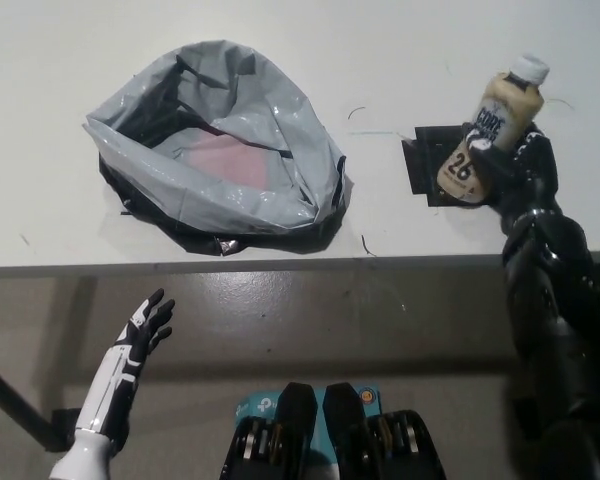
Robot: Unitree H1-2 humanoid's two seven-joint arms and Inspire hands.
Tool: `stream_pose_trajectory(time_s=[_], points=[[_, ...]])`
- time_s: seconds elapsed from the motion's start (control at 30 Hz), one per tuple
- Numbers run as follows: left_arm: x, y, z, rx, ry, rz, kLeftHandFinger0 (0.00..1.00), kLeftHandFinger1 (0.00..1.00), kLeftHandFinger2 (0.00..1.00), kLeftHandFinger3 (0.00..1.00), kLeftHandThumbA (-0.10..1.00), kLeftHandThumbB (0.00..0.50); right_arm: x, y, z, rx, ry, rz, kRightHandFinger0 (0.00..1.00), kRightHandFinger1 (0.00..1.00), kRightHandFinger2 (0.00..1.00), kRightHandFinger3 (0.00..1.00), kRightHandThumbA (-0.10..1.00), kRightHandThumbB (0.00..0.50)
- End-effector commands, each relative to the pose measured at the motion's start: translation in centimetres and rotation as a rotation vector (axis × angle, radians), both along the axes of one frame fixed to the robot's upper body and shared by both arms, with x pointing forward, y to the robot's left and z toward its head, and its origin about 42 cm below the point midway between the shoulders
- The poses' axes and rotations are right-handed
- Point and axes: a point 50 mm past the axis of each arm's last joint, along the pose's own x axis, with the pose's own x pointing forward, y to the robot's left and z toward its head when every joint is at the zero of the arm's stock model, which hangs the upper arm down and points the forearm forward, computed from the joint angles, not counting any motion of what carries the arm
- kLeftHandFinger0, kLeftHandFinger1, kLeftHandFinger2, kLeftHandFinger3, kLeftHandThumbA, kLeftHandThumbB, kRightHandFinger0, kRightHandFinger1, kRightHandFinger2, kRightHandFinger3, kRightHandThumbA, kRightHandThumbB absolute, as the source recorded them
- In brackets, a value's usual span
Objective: Use the right hand to pick up a bottle of protein shake and place it into a plastic bag on the left side
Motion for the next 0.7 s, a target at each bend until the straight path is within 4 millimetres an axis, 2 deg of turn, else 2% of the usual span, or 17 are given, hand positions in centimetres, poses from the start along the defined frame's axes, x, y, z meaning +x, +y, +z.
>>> stream_pose_trajectory(time_s=[0.0,0.03,0.07,0.1,0.13,0.2,0.27,0.3,0.33,0.37,0.4,0.43,0.53,0.6,0.63,0.67], points=[[0.9,-0.2,2.0,0.000,-0.084,-0.054,1.00,1.00,1.00,1.00,1.00,0.169,1.7,2.2,5.2,0.145,-0.022,0.073,0.00,0.06,0.49,0.29,-0.10,0.214],[0.9,-0.1,2.0,0.001,-0.086,-0.056,1.00,1.00,1.00,1.00,1.00,0.168,1.6,2.1,5.1,0.123,-0.028,0.074,0.00,0.05,0.48,0.28,-0.10,0.216],[0.9,-0.1,2.1,0.003,-0.089,-0.059,1.00,1.00,1.00,1.00,1.00,0.161,1.4,2.0,5.1,0.116,-0.029,0.071,0.00,0.07,0.49,0.24,-0.10,0.197],[0.9,0.0,2.2,0.008,-0.092,-0.060,1.00,1.00,1.00,1.00,1.00,0.152,1.3,2.0,5.1,0.098,-0.037,0.068,0.00,0.08,0.51,0.09,-0.10,0.176],[0.9,0.0,2.2,0.019,-0.096,-0.054,1.00,1.00,1.00,1.00,1.00,0.143,1.1,1.8,5.3,0.038,-0.058,0.060,0.00,0.12,0.55,0.02,-0.10,0.185],[1.0,0.1,2.2,0.022,-0.098,-0.051,1.00,1.00,1.00,1.00,1.00,0.142,1.0,1.9,5.6,-0.005,-0.084,0.060,0.00,0.16,0.60,0.04,-0.10,0.176],[1.1,0.1,2.2,0.019,-0.096,-0.050,1.00,1.00,1.00,1.00,1.00,0.137,1.0,2.2,6.3,-0.020,-0.123,0.071,0.00,0.18,0.62,0.22,-0.10,0.173],[1.0,0.1,2.2,0.022,-0.097,-0.047,1.00,1.00,1.00,1.00,1.00,0.137,0.7,2.8,7.7,-0.061,-0.181,0.080,0.00,0.19,0.62,0.50,-0.10,0.167],[1.0,0.1,2.2,0.018,-0.095,-0.048,1.00,1.00,1.00,1.00,1.00,0.144,0.4,3.4,8.8,-0.087,-0.232,0.096,0.00,0.20,0.62,0.55,-0.10,0.152],[1.0,0.1,2.2,0.017,-0.094,-0.049,1.00,1.00,1.00,1.00,1.00,0.146,0.2,3.6,9.2,-0.097,-0.248,0.102,0.00,0.20,0.61,0.59,-0.10,0.146],[1.1,0.0,2.2,0.014,-0.092,-0.050,1.00,1.00,1.00,1.00,1.00,0.144,-0.3,4.5,11.2,-0.145,-0.295,0.119,0.00,0.23,0.65,0.63,-0.10,0.132],[1.1,0.0,2.2,0.014,-0.091,-0.050,1.00,1.00,1.00,1.00,1.00,0.144,-0.7,5.0,12.3,-0.178,-0.326,0.129,0.00,0.24,0.67,0.65,-0.10,0.136],[1.3,0.1,2.4,0.009,-0.087,-0.054,1.00,1.00,1.00,1.00,1.00,0.136,-2.0,7.5,16.4,-0.327,-0.460,0.207,0.00,0.27,0.68,0.66,-0.10,0.145],[1.3,0.0,2.3,0.014,-0.088,-0.051,1.00,1.00,1.00,1.00,1.00,0.126,-2.5,9.4,17.7,-0.421,-0.513,0.254,0.00,0.27,0.64,0.70,-0.10,0.166],[1.3,0.0,2.3,0.021,-0.089,-0.056,1.00,1.00,1.00,1.00,1.00,0.119,-2.7,10.3,18.0,-0.485,-0.535,0.274,0.00,0.28,0.62,0.71,-0.10,0.158],[1.3,0.0,2.3,0.033,-0.089,-0.057,1.00,1.00,1.00,1.00,1.00,0.125,-2.9,12.1,18.5,-0.580,-0.558,0.300,0.00,0.26,0.59,0.67,-0.10,0.158]])
